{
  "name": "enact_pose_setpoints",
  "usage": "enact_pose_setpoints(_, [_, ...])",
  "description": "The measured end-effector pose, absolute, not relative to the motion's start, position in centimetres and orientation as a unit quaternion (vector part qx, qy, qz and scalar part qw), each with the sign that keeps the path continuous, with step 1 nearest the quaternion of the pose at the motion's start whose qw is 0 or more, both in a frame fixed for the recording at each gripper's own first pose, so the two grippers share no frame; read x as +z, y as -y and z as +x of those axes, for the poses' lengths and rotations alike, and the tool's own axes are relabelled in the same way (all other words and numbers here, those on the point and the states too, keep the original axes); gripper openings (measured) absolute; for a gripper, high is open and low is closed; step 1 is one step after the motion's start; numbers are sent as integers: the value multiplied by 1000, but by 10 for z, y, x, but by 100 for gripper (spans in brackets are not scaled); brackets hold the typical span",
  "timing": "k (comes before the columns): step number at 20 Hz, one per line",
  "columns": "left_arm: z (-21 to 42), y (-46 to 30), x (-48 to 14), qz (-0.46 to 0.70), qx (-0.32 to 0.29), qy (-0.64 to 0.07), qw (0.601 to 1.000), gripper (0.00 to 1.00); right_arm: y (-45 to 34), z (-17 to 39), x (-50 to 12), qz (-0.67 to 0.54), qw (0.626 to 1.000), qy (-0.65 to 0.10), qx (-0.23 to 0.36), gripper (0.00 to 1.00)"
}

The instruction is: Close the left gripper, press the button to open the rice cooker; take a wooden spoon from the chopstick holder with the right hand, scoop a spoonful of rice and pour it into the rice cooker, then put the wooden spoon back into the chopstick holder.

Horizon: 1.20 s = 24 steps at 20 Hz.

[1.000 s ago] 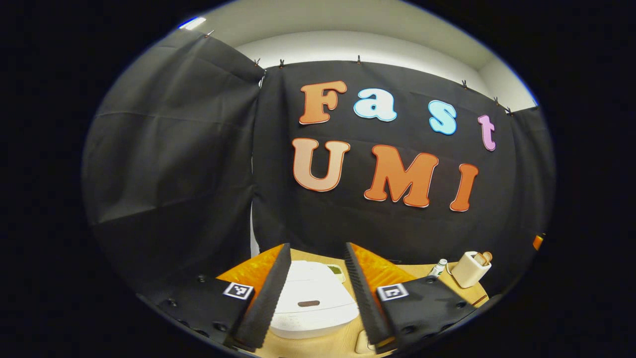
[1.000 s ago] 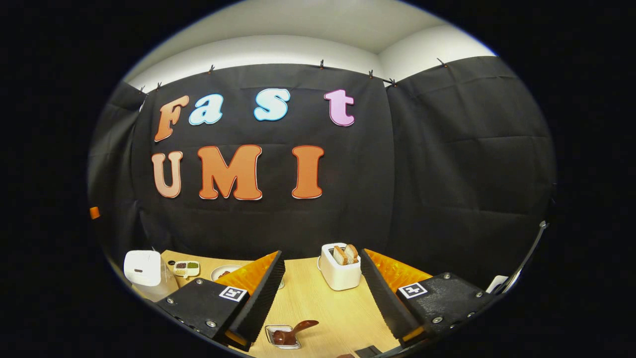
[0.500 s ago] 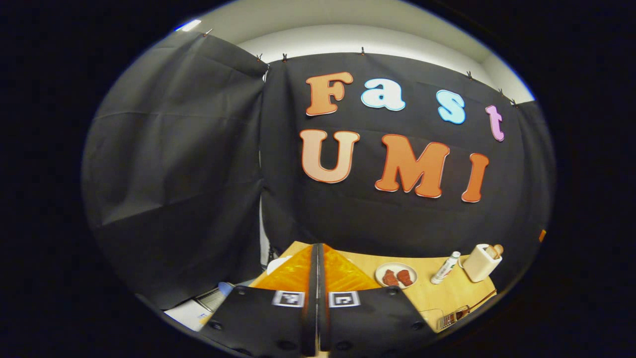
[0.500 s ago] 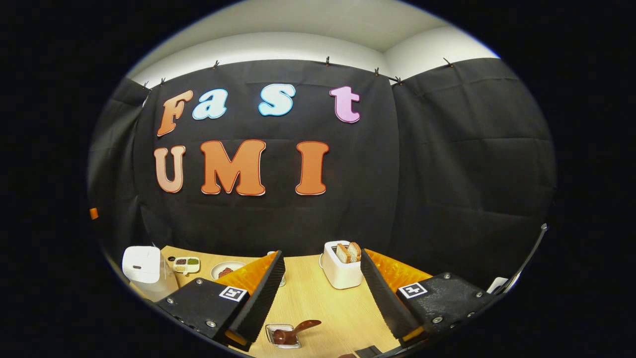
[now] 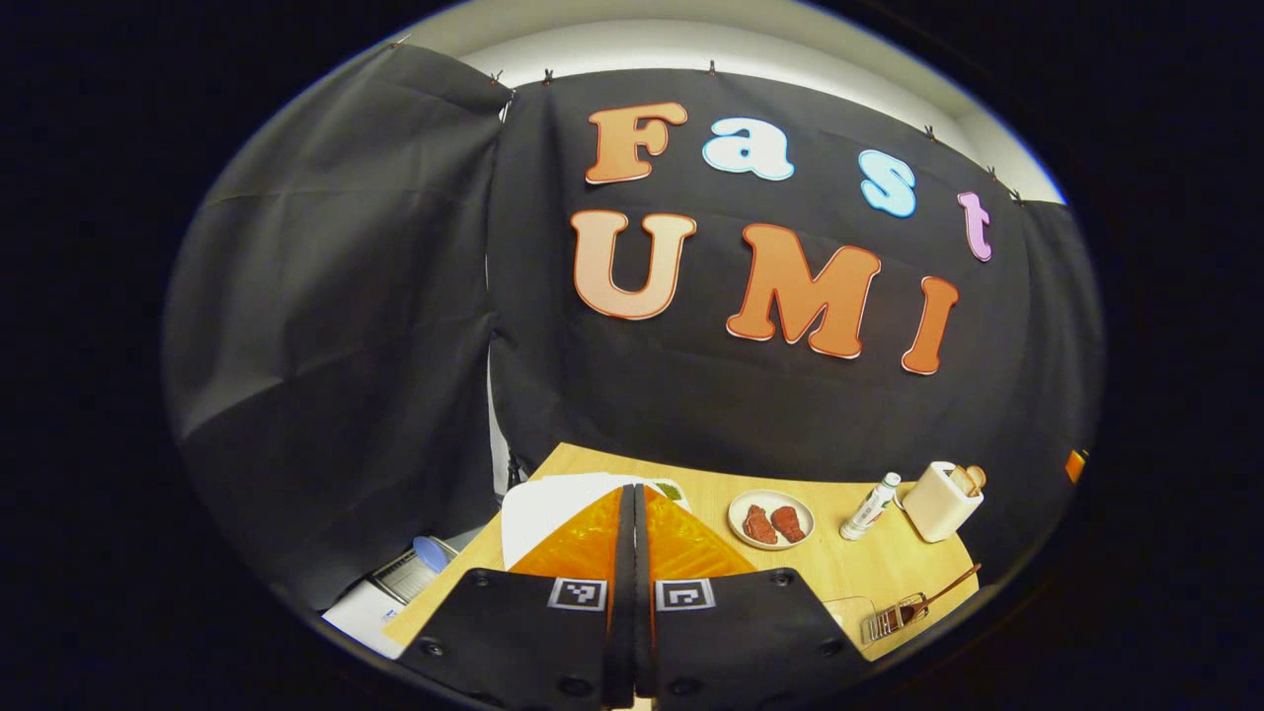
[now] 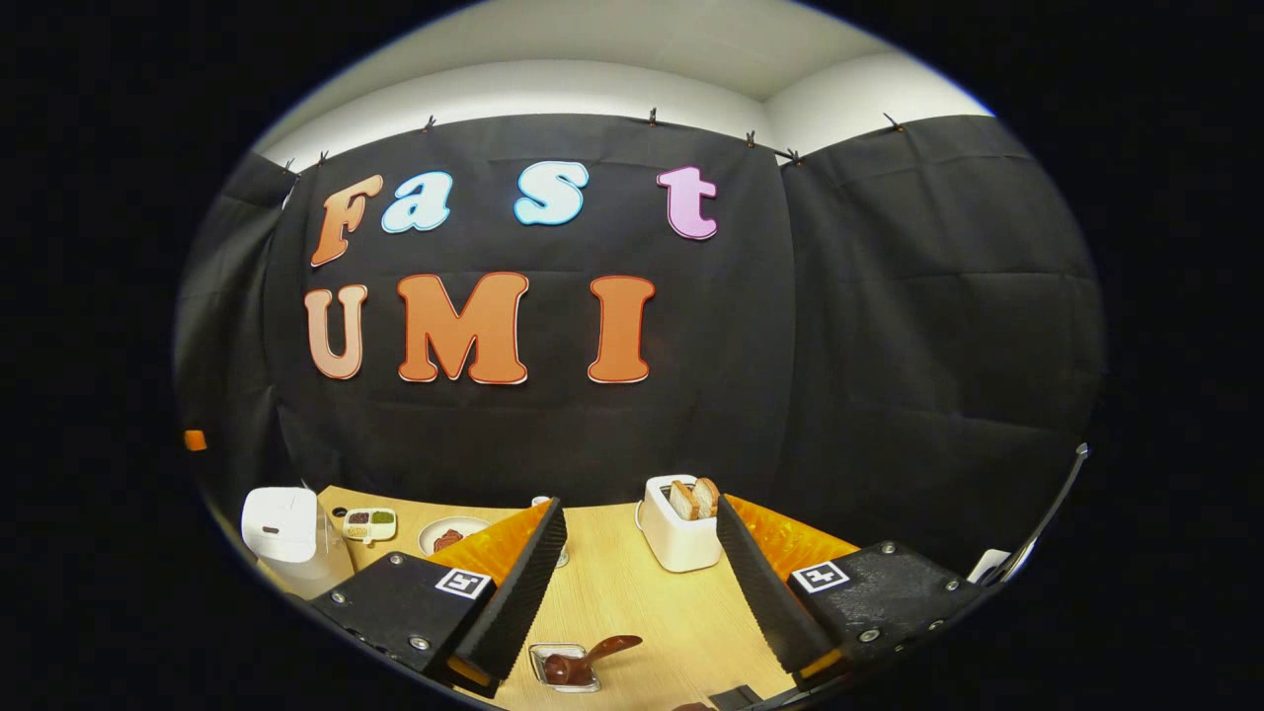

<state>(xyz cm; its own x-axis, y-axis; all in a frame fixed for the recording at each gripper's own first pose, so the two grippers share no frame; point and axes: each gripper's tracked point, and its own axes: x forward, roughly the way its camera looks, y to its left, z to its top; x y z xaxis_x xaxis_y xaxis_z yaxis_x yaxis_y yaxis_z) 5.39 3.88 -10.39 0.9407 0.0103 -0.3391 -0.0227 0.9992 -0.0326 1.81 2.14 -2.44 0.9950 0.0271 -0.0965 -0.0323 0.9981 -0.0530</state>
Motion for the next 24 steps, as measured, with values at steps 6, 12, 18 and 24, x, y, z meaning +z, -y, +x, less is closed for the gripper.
enact_pose_setpoints(6, [76, -40, -150, -19, 0, -225, 974, 5, -22, 20, -28, -28, 998, -52, 10, 95])
enact_pose_setpoints(12, [102, -42, -207, -35, -4, -272, 962, 5, -20, 19, -31, -31, 998, -58, 5, 95])
enact_pose_setpoints(18, [121, -54, -241, -48, 0, -305, 951, 5, -13, 17, -31, -36, 998, -60, -7, 95])
enact_pose_setpoints(24, [116, -49, -268, -42, -7, -333, 942, 5, -12, 16, -35, -36, 997, -66, -10, 95])
